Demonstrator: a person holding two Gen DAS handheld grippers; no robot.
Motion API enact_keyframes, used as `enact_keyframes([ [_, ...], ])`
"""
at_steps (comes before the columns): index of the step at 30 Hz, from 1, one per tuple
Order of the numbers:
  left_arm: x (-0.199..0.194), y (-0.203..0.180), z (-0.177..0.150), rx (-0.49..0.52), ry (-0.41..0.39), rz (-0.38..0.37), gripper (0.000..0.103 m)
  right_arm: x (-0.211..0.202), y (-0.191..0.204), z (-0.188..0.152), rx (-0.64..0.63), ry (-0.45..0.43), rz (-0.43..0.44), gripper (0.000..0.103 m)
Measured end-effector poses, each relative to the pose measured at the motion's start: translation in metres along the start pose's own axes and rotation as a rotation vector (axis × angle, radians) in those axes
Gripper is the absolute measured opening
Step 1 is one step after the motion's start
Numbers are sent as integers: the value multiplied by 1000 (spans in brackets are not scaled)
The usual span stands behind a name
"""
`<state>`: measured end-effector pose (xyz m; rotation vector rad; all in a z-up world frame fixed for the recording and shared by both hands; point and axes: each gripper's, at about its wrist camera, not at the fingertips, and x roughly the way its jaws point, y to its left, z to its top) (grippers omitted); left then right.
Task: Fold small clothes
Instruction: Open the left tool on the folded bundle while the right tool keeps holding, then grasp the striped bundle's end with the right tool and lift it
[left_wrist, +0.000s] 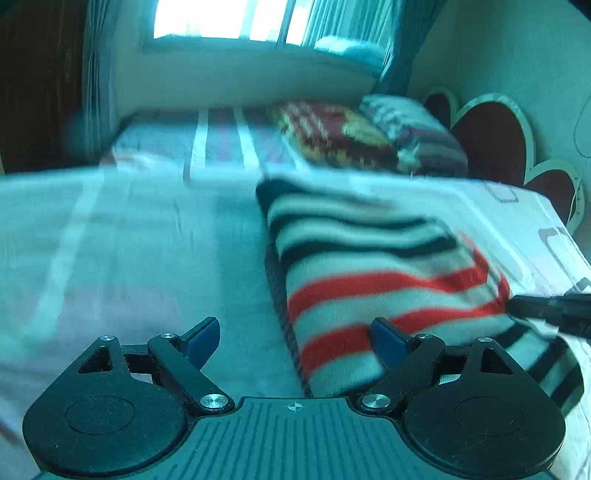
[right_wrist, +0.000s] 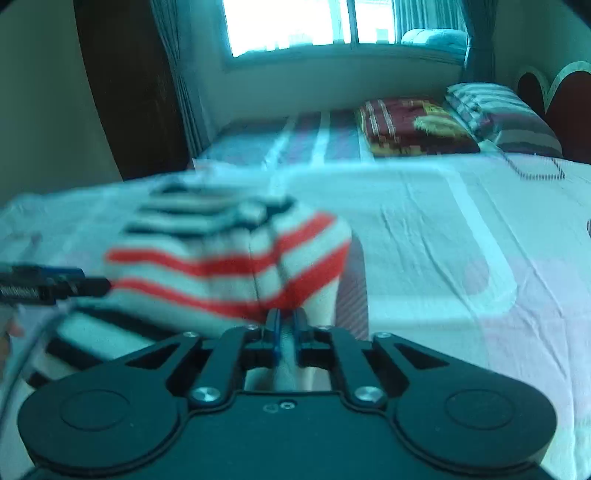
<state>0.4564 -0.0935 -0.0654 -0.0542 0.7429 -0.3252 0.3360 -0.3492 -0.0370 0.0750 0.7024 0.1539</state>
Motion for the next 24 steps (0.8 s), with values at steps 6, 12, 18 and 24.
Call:
enact_keyframes([
  [6, 32, -9, 30, 14, 30, -6, 89, 30, 2, 37, -8, -46, 8, 21],
  [12, 53, -9, 22, 42, 79, 38, 98, 61, -16, 23, 87, 42, 12, 19],
  [18, 44, -15, 22, 64, 66, 73, 98, 57, -8, 26, 85, 51, -20, 21],
  [24, 33, -13, 22, 87, 64, 87, 98, 48, -3, 29, 59, 58, -53, 23],
])
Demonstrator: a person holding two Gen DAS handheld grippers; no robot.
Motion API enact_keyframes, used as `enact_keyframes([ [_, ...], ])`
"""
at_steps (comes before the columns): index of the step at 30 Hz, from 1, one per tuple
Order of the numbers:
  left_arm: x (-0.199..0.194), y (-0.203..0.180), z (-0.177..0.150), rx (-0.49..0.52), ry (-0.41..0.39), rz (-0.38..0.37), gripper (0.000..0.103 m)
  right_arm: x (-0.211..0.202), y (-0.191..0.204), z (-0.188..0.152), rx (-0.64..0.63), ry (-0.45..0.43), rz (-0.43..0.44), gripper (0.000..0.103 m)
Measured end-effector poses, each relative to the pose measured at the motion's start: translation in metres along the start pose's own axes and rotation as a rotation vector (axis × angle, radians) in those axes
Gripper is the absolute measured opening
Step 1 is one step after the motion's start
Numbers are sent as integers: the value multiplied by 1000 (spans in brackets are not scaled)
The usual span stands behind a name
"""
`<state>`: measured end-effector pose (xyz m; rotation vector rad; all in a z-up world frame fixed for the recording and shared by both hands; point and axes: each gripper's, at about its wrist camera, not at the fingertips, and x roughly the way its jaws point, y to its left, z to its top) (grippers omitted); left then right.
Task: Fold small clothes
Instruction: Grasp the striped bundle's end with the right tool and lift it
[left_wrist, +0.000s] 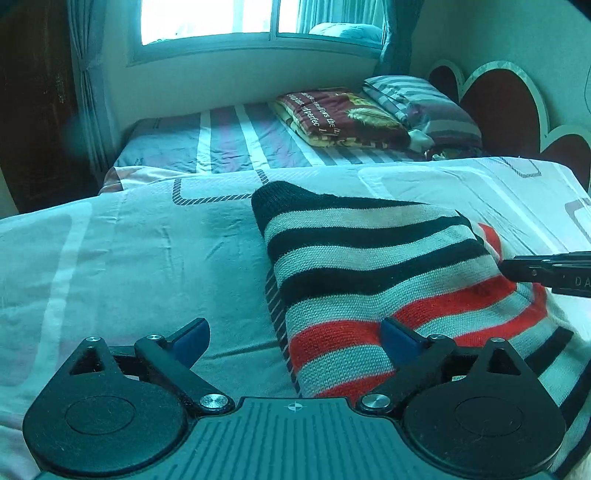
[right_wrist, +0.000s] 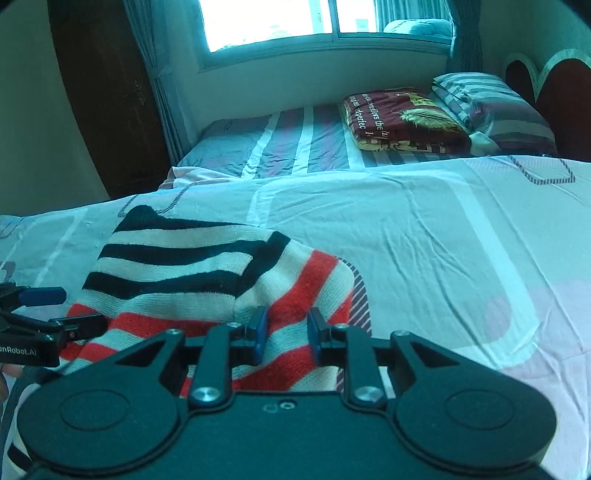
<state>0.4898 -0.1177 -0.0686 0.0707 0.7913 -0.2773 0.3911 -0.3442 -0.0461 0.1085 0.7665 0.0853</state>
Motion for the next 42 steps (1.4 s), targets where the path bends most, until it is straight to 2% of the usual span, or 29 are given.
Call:
enact_keyframes([
  [4, -17, 3, -3, 0, -10, -2, 98, -22, 1, -3, 29, -32, 34, 29],
  [7, -29, -3, -18, 19, -7, 11, 98, -33, 12, -15, -29, -14, 47, 30],
  [9, -39, -4, -30, 9, -22, 19, 98, -39, 20, -26, -80, -2, 34, 29],
  [12, -64, 0, -51, -29, -53, 13, 98, -60, 32, -51, -186, -37, -19, 28],
  [15, -87, 4, -80, -56, -84, 12, 98, -79, 40, -85, -318, -99, -76, 37],
  [17, -97, 15, -98, -134, -81, -17, 98, -82, 37, -103, -340, -111, -82, 43],
  [18, -100, 18, -106, -152, -64, -47, 98, -85, 32, -106, -300, -118, -62, 43],
  [19, -101, 17, -114, -129, -49, -50, 98, -87, 26, -104, -245, -108, -41, 45],
  [21, -110, 19, -121, -97, -91, -60, 98, -91, 13, -94, -135, -95, -13, 54],
  [23, -110, 36, -114, -177, -95, -139, 98, -98, -9, -84, 16, -122, 50, 65],
  [25, -101, 51, -99, -237, -89, -230, 98, -94, -35, -72, 175, -93, 130, 75],
  [28, -68, 67, -77, -356, -4, -448, 97, -67, -75, -61, 386, 12, 300, 75],
  [30, -42, 77, -69, -453, 68, -562, 97, -48, -97, -63, 487, 40, 371, 70],
  [31, -33, 77, -65, -449, 98, -556, 95, -40, -106, -65, 529, 58, 396, 68],
  [32, -27, 75, -61, -416, 117, -508, 88, -32, -111, -68, 552, 81, 433, 68],
  [33, -21, 72, -58, -384, 136, -479, 86, -26, -114, -68, 557, 96, 459, 68],
  [35, -11, 67, -53, -356, 147, -499, 86, -19, -113, -66, 544, 110, 498, 66],
  [36, -6, 64, -50, -340, 149, -503, 86, -14, -109, -64, 531, 124, 513, 60],
  [37, -2, 62, -44, -332, 152, -512, 86, -7, -104, -62, 513, 154, 529, 42],
  [38, 4, 61, -40, -335, 157, -527, 86, 1, -98, -61, 492, 176, 536, 41],
  [42, 18, 55, -24, -328, 162, -556, 83, 14, -88, -52, 475, 161, 575, 45],
])
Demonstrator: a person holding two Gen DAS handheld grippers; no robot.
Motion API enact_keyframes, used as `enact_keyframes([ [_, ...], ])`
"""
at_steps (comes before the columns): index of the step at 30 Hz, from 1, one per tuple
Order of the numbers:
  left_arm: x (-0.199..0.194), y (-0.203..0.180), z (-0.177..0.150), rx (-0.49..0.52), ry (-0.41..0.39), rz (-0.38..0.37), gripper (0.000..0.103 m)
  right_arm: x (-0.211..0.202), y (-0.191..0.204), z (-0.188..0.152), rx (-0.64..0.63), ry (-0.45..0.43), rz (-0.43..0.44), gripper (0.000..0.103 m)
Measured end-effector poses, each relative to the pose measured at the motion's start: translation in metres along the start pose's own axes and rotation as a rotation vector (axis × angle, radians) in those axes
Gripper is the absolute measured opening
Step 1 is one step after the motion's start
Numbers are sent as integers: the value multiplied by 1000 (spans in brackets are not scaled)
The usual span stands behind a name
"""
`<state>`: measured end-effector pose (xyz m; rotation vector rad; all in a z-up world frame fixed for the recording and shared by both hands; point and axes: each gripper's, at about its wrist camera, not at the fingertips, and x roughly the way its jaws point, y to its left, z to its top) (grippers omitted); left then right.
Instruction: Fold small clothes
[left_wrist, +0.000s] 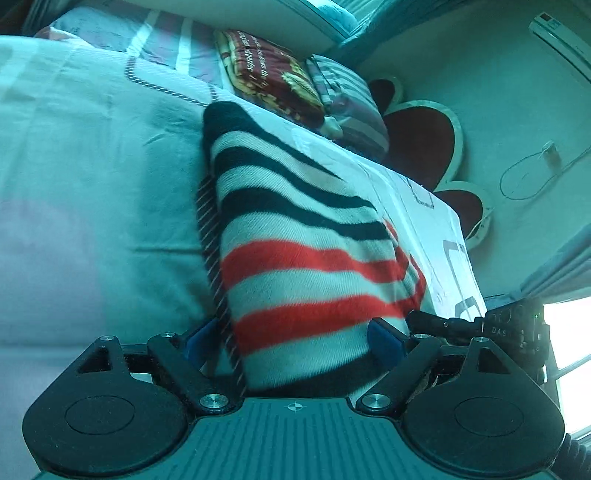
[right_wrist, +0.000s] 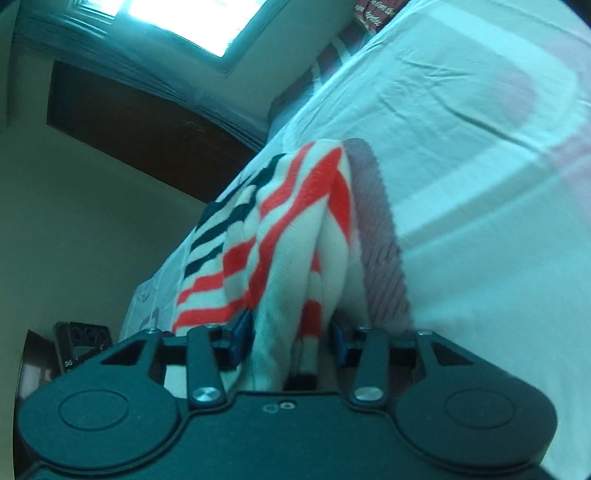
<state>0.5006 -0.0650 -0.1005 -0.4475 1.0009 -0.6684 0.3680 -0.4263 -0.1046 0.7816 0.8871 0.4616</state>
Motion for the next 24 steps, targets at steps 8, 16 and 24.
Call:
enact_keyframes([
  [8, 10, -10, 2, 43, -20, 11, 81, 0, -3, 7, -16, 6, 37, 44],
  [16, 2, -56, -2, 240, -95, 194, 39, 5, 71, -12, -359, -66, -252, 35],
  [24, -69, -62, -2, 229, -155, 200, 35, -1, 142, -24, -459, -89, -210, 34],
])
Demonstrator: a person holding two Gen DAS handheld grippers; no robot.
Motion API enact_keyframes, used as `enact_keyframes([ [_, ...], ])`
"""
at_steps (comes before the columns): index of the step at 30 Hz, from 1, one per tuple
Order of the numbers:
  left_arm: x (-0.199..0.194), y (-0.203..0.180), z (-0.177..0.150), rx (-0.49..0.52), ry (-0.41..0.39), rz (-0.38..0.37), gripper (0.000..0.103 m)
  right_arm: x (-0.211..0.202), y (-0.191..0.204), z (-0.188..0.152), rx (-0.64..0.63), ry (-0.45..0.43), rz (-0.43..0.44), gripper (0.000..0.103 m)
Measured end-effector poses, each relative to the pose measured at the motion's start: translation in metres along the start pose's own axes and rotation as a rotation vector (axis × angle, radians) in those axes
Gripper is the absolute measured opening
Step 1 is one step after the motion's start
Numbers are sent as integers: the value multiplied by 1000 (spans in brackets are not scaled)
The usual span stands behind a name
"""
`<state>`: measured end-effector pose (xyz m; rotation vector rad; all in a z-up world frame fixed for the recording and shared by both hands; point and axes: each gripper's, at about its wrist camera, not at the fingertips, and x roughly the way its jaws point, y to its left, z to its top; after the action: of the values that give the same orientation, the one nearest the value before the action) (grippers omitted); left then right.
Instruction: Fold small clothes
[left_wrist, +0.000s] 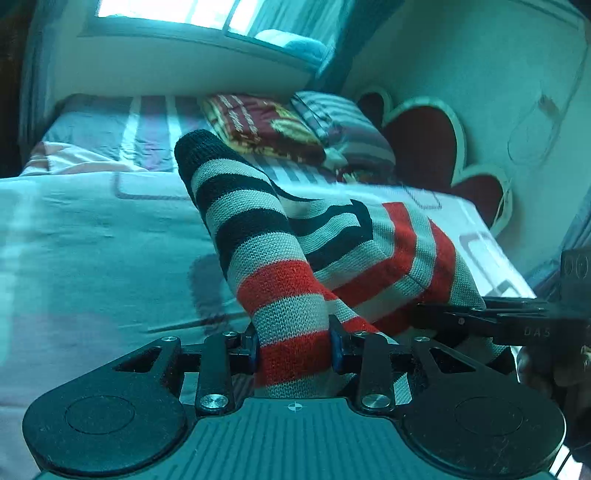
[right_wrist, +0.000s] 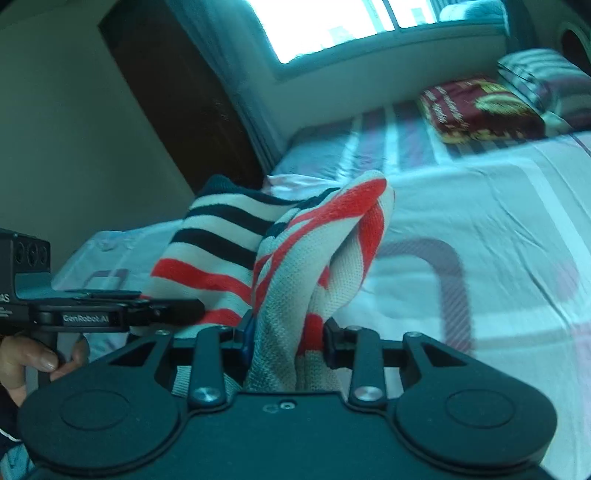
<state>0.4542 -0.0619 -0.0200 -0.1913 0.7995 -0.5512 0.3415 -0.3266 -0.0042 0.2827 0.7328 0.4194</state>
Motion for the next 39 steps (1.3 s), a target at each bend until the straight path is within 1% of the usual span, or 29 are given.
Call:
enact_keyframes([
  [3, -42, 23, -3, -22, -33, 34, 35, 10, 39, 4, -27, -4, 51, 34],
  [5, -73, 41, -8, -28, -47, 75, 35, 17, 63, 6, -32, 0, 99, 34],
  [7, -105, 62, -17, -35, -50, 129, 35, 34, 90, 3, -44, 13, 146, 34],
  [10, -151, 101, -35, -59, -47, 225, 35, 71, 132, -5, -34, 46, 226, 34],
  [13, -192, 141, -56, -103, -28, 320, 35, 114, 173, -17, 8, 96, 309, 34],
  [15, -217, 169, -75, -145, -15, 358, 35, 143, 193, -30, 50, 143, 357, 33],
  [17, -229, 201, -100, -225, 14, 375, 35, 170, 204, -46, 84, 204, 385, 33],
  [18, -229, 214, -116, -255, 41, 391, 44, 186, 206, -54, 87, 242, 365, 33],
  [19, -230, 225, -133, -292, 40, 409, 55, 200, 204, -63, 94, 278, 303, 34],
  [20, -238, 233, -148, -334, -17, 419, 72, 207, 195, -69, 130, 274, 323, 34],
  [21, -245, 238, -158, -369, -44, 429, 78, 209, 185, -71, 173, 273, 355, 33],
  [22, -249, 238, -165, -381, -69, 431, 78, 210, 180, -70, 191, 284, 368, 32],
  [23, -254, 234, -170, -378, -90, 441, 78, 208, 180, -68, 175, 290, 368, 33],
  [25, -265, 221, -179, -363, -121, 466, 78, 204, 182, -57, 128, 290, 339, 36],
  [26, -272, 213, -182, -354, -142, 474, 78, 197, 183, -51, 103, 275, 319, 39],
  [28, -277, 206, -183, -326, -166, 483, 78, 173, 192, -44, 35, 232, 271, 39],
  [30, -277, 198, -187, -318, -154, 488, 78, 145, 206, -45, -52, 150, 241, 39],
  [32, -269, 195, -188, -356, -132, 497, 78, 125, 223, -46, -152, 88, 237, 38],
  [33, -266, 198, -190, -401, -126, 497, 78, 120, 233, -49, -212, 81, 250, 37],
  [34, -265, 197, -192, -447, -129, 485, 78, 118, 244, -54, -278, 91, 254, 34],
  [35, -264, 200, -195, -477, -130, 483, 81, 126, 255, -56, -351, 103, 241, 33],
  [36, -263, 200, -196, -478, -133, 503, 85, 132, 264, -59, -422, 123, 216, 31],
  [37, -260, 198, -196, -460, -135, 522, 86, 141, 270, -69, -488, 160, 156, 28],
  [38, -259, 192, -198, -443, -134, 531, 87, 149, 273, -81, -556, 184, 74, 26],
  [39, -257, 189, -198, -425, -134, 542, 88, 152, 272, -87, -599, 148, 54, 27],
])
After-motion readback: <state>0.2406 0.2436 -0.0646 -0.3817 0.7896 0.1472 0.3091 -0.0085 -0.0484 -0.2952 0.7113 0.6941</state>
